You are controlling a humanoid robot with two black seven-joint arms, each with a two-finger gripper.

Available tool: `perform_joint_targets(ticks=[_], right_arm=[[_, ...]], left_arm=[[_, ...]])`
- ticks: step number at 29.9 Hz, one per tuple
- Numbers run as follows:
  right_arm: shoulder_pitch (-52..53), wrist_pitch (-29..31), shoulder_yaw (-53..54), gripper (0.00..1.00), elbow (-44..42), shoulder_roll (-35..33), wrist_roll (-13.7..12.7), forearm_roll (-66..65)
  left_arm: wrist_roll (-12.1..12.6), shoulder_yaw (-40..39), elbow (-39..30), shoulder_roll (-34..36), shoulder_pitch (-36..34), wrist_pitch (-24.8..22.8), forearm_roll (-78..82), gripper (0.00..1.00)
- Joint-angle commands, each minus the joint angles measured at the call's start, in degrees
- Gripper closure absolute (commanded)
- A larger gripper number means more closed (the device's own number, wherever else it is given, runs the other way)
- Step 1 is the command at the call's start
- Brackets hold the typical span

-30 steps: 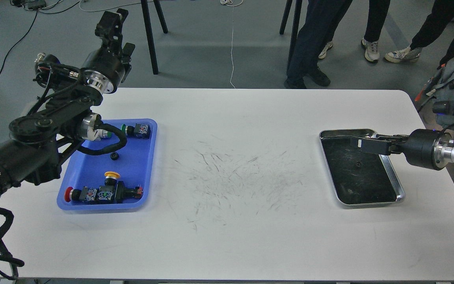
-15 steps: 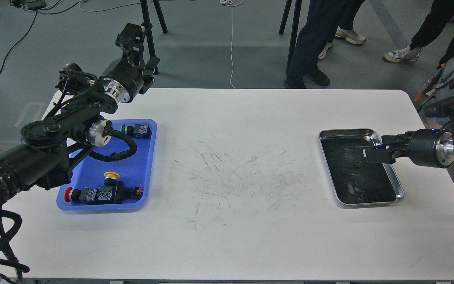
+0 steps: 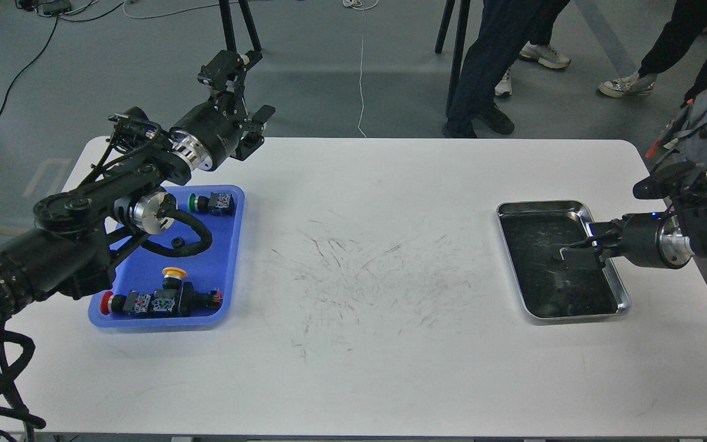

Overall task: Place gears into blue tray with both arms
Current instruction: 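Reach the right gripper into the metal tray and grasp another gear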

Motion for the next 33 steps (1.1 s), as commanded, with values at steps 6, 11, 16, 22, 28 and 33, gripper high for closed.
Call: perform_joint_targets(ticks=[6, 11, 16, 22, 28, 33], right_arm=[[-1.90, -0.26, -1.14, 0.05, -4.82, 3.06, 0.29, -0.24], [-2.08, -0.26, -1.22, 0.06, -6.84, 4.82, 0.29, -0.24], [-2.52, -0.26, -1.22, 0.07, -7.46, 5.44, 0.38, -0.33], [-2.61, -0.35, -2.54, 0.11, -8.86, 6.93, 1.34, -0.33], [-2.70, -0.44, -2.81, 0.14, -11.32, 8.07, 1.34, -0.33], [-3.49, -0.53, -2.81, 0.18, -12.03, 8.86, 1.69, -0.33]], left_arm=[[-0.05, -0.01, 0.29, 0.10, -0.04, -0.03, -0.18, 0.00], [-0.23, -0.19, 0.29, 0.10, -0.04, -0.03, -0.62, 0.00], [-0.23, -0.19, 0.29, 0.19, 0.05, 0.06, -1.23, 0.00], [-0.41, -0.54, 0.20, 0.45, 0.05, 0.06, -1.32, 0.00], [-0.41, -1.25, 0.29, 0.36, 0.05, 0.06, -1.23, 0.00], [-0.41, -1.33, 0.29, 0.54, 0.05, -0.03, -1.23, 0.00]])
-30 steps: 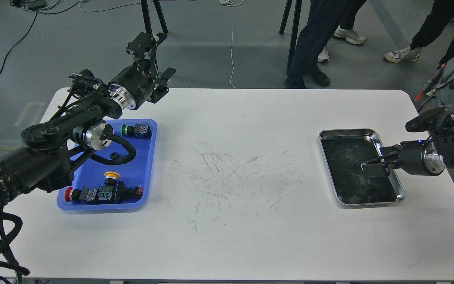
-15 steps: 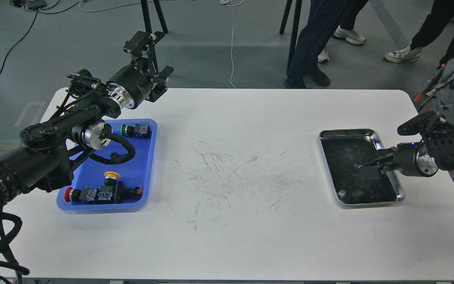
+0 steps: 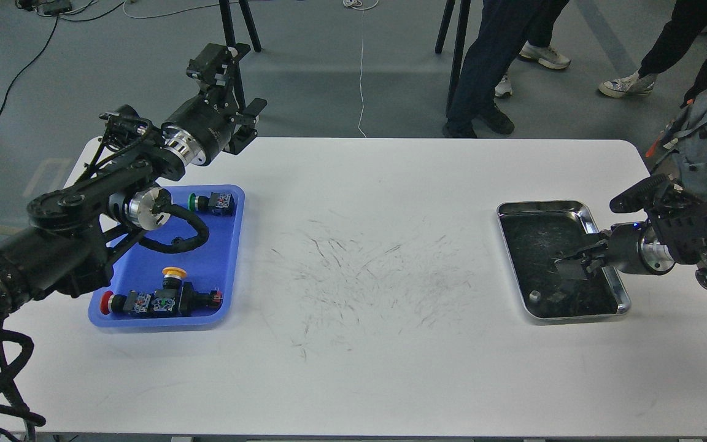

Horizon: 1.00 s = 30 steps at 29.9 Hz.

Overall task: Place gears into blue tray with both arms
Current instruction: 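Reach the right gripper into the metal tray and grasp another gear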

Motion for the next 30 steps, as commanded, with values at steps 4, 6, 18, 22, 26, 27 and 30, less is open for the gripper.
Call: perform_joint_targets(ticks=[4, 6, 18, 22, 26, 27, 30], right_arm=[[-0.48, -0.08, 0.00, 0.20, -0.90, 0.34, 0.34, 0.00], [-0.49, -0.08, 0.00, 0.20, -0.90, 0.52, 0.34, 0.00], [-0.66, -0.08, -1.67, 0.45, -1.16, 0.61, 1.13, -0.08], [-0.66, -0.08, -1.85, 0.51, -1.42, 0.61, 1.22, -0.08], [-0.75, -0.08, -1.85, 0.54, -2.22, 0.61, 1.13, -0.08], [-0.75, -0.08, -1.85, 0.54, -2.22, 0.61, 1.13, -0.08], [-0.75, -0.08, -1.85, 0.54, -2.30, 0.96, 1.13, -0.08]], left_arm=[[-0.08, -0.07, 0.03, 0.20, 0.02, -0.02, 0.00, 0.00], [-0.08, -0.07, 0.03, 0.20, 0.02, 0.07, 0.00, 0.00], [-0.17, -0.15, 0.02, 0.20, 0.55, 0.15, -0.08, 0.00], [-0.17, -0.15, 0.03, 0.20, 0.55, 0.16, -0.08, 0.00], [-0.17, -0.15, 0.03, 0.37, 0.55, 0.15, -0.08, 0.00], [-0.17, -0.15, 0.03, 0.38, 0.55, 0.15, -0.08, 0.00], [-0.17, -0.24, 0.03, 0.38, 0.46, 0.15, -0.08, 0.00]])
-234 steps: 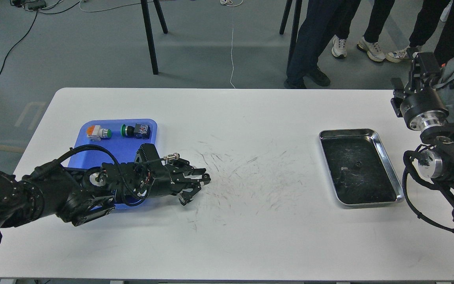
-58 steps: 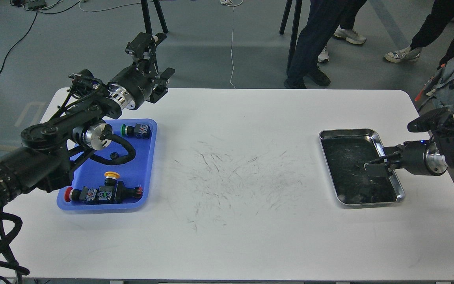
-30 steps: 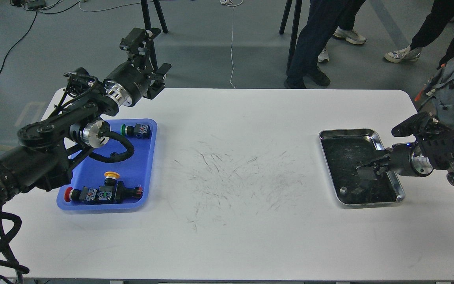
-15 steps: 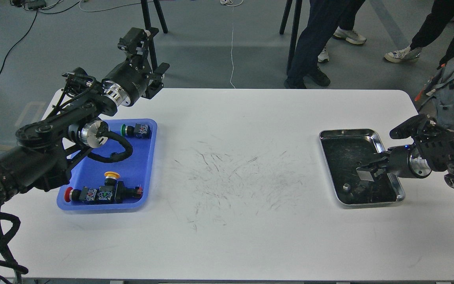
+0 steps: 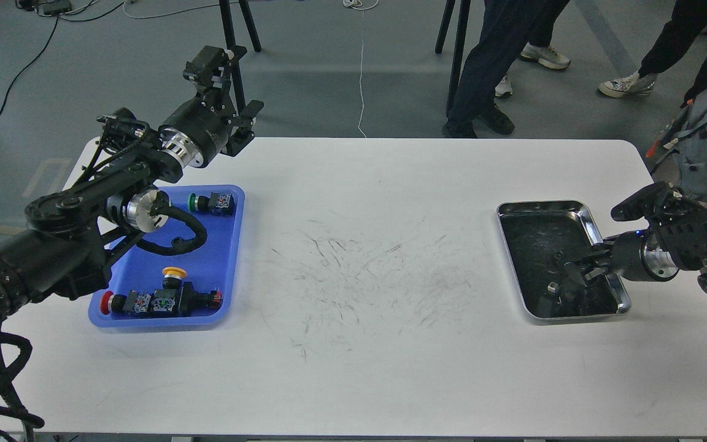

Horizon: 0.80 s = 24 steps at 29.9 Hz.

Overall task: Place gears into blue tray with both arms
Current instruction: 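Reach the right gripper into the metal tray and grasp another gear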

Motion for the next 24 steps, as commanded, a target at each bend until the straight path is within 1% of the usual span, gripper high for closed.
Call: perform_joint_targets(ticks=[1, 10, 15, 16, 18, 20, 24], right_arm=[[0.00, 0.00, 0.00, 0.54, -0.13, 0.57, -0.02, 0.00], [0.00, 0.00, 0.00, 0.52, -1.53, 2.50, -0.02, 0.09], [0.00, 0.00, -0.17, 0.53, -1.71, 2.86, -0.02, 0.09], [0.00, 0.00, -0.26, 0.55, -1.71, 2.86, 0.07, 0.09], [0.00, 0.09, -0.35, 0.61, -1.88, 2.86, 0.51, 0.00], [-0.09, 0.09, -0.35, 0.70, -1.88, 2.86, 0.60, 0.00], [0.00, 0.00, -1.05, 0.82, -2.76, 2.86, 0.60, 0.00]], left_arm=[[0.00, -0.08, 0.01, 0.05, -0.08, -0.03, 0.00, 0.00], [-0.08, -1.31, 0.01, 0.14, 0.01, -0.03, 0.09, 0.00], [-0.08, -1.31, 0.01, 0.14, 0.01, -0.03, 0.00, 0.00], [-0.08, -1.22, 0.10, 0.14, 0.01, 0.05, 0.00, 0.00], [-0.08, -1.31, 0.10, 0.14, 0.01, -0.03, 0.00, 0.00], [-0.08, -1.31, 0.10, 0.14, 0.01, -0.03, 0.00, 0.00], [-0.08, -1.31, 0.19, 0.14, 0.01, -0.03, 0.00, 0.00]])
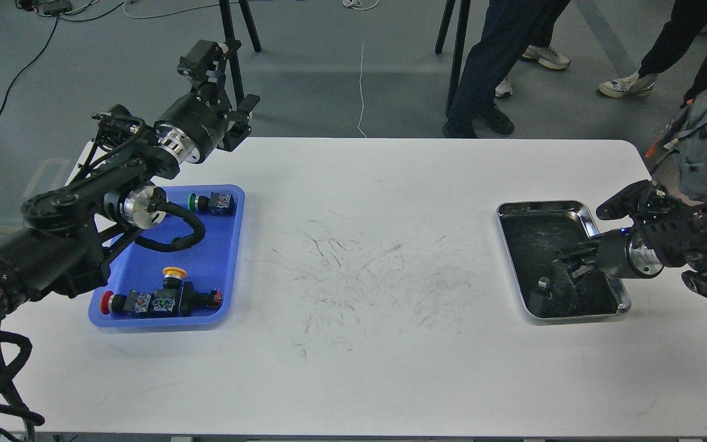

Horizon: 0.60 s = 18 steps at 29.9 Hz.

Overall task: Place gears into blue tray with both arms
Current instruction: 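Reach the right gripper into the metal tray and grasp another gear, then carry the gear with the right gripper toward the table center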

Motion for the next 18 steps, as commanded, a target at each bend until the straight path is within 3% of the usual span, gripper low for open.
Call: perform_joint_targets(ticks=[1, 7, 18], right_arm=[[0.00, -0.14, -0.46, 0.86, -1.03, -0.01, 0.10, -0.06], [0.44, -0.32, -0.46, 0.97, -1.21, -0.01, 0.15, 0.03], [2.47, -6.64, 6.63, 0.99, 0.45, 1.58, 0.15, 0.91]], left_arm=[[0.00, 0.00, -0.02, -0.02, 0.01, 0.09, -0.04, 0.00], [0.00, 0.08, -0.02, -0.02, 0.01, 0.09, 0.04, 0.00], [0.00, 0.00, -0.10, 0.33, 0.01, 0.09, -0.04, 0.00]])
